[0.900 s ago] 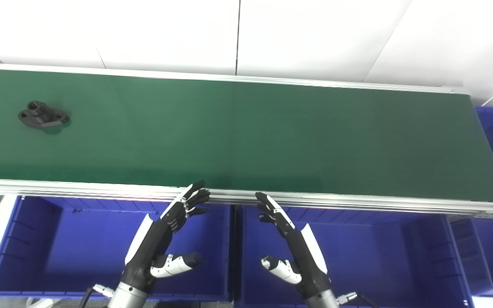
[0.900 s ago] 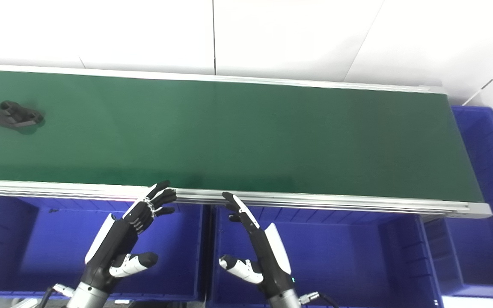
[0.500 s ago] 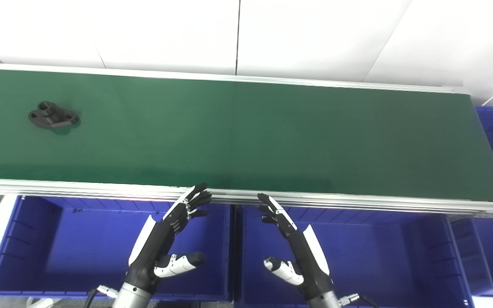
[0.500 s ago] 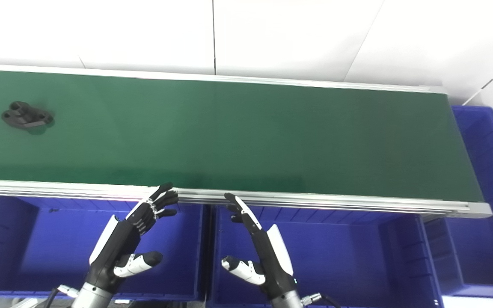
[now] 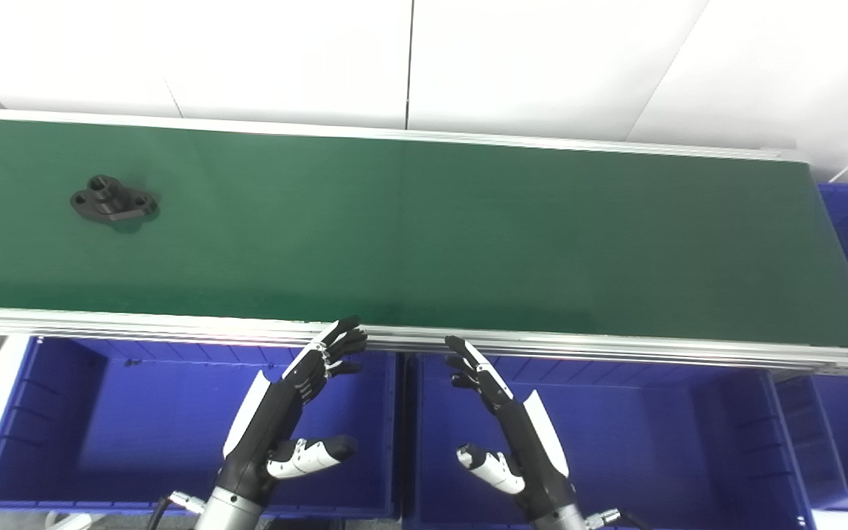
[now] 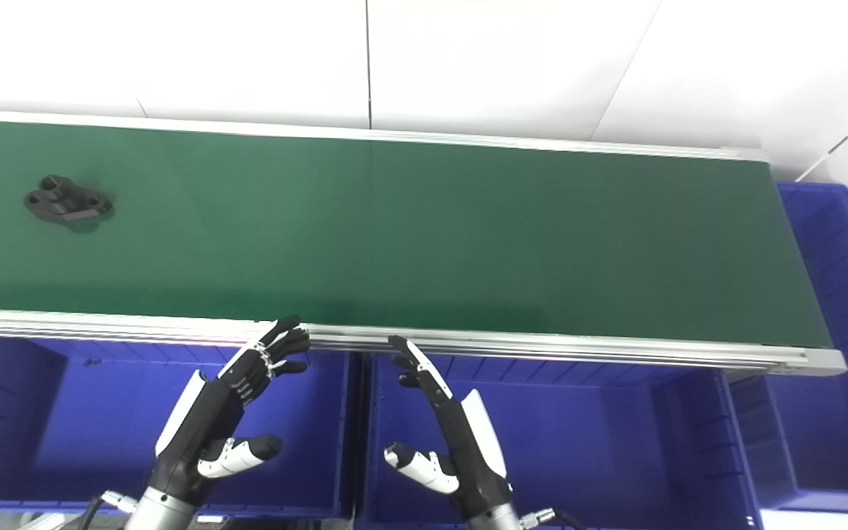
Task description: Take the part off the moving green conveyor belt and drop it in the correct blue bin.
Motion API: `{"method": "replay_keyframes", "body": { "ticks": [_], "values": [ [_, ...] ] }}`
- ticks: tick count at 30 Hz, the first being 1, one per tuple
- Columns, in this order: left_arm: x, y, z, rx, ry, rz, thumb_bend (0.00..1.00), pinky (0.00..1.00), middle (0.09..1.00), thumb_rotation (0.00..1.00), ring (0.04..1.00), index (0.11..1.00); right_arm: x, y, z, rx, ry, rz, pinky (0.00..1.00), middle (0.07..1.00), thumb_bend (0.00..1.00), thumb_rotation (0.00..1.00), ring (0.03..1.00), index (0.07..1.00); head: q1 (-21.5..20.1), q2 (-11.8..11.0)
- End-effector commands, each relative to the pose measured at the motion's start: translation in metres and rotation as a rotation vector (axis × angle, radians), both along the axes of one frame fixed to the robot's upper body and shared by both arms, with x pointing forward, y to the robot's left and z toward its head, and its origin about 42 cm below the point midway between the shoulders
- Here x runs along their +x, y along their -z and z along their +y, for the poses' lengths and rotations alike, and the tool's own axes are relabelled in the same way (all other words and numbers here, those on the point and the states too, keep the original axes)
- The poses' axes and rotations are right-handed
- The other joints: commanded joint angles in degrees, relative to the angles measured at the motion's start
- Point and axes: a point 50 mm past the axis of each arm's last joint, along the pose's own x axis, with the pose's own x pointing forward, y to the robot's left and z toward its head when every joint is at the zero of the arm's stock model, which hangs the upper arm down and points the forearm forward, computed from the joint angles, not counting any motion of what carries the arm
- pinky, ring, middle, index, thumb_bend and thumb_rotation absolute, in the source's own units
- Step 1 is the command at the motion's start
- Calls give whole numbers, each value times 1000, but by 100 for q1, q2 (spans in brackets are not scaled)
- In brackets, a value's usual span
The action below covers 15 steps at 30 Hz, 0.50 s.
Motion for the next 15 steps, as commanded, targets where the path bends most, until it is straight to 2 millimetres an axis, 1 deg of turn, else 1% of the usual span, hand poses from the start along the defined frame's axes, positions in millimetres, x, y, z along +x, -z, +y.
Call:
{"method": "replay_keyframes", "body": {
  "ticks": [1, 5, 9, 10, 11, 12, 13, 14, 15],
  "values": [
    [-2, -7, -1, -16, -7, -46, 793, 773, 868, 704, 854, 893, -2, -8, 2, 39, 5, -64, 808, 936, 840, 959, 883, 924, -7, 7],
    [-2, -6, 0, -9, -4, -43, 793, 776, 868, 712, 854, 895, -2, -8, 2, 38, 7, -61, 812, 934, 841, 960, 883, 924, -15, 0],
    [-2, -3, 0, -19, 1, -31, 792, 784, 874, 694, 861, 896, -2, -4, 1, 35, 4, -52, 814, 933, 838, 954, 881, 925, 50, -208],
    [-2, -2, 0, -21, 1, -29, 789, 789, 875, 681, 863, 895, -2, -3, 1, 33, 3, -50, 814, 932, 836, 952, 881, 925, 50, -208],
    [-2, 0, -1, -25, -2, -26, 789, 791, 875, 677, 864, 895, -2, -2, 1, 32, 5, -48, 814, 932, 835, 952, 880, 926, 96, -270],
    [-2, 1, -1, -27, -5, -24, 785, 782, 871, 665, 858, 889, -3, -1, 0, 32, 6, -46, 808, 931, 840, 949, 879, 924, 104, -281],
    [-2, 2, -2, -20, -6, -23, 787, 777, 868, 667, 854, 887, -3, 0, 0, 31, 8, -43, 804, 931, 843, 947, 877, 923, 149, -332],
    [-3, 3, -3, -15, -7, -22, 793, 771, 866, 678, 849, 887, -3, 1, -1, 30, 9, -41, 798, 931, 846, 945, 875, 922, 149, -332],
    [-2, 4, -3, -7, 0, -22, 793, 767, 868, 688, 848, 891, -3, 2, -2, 30, 9, -38, 793, 931, 849, 939, 874, 921, 231, -407]
  ]
}}
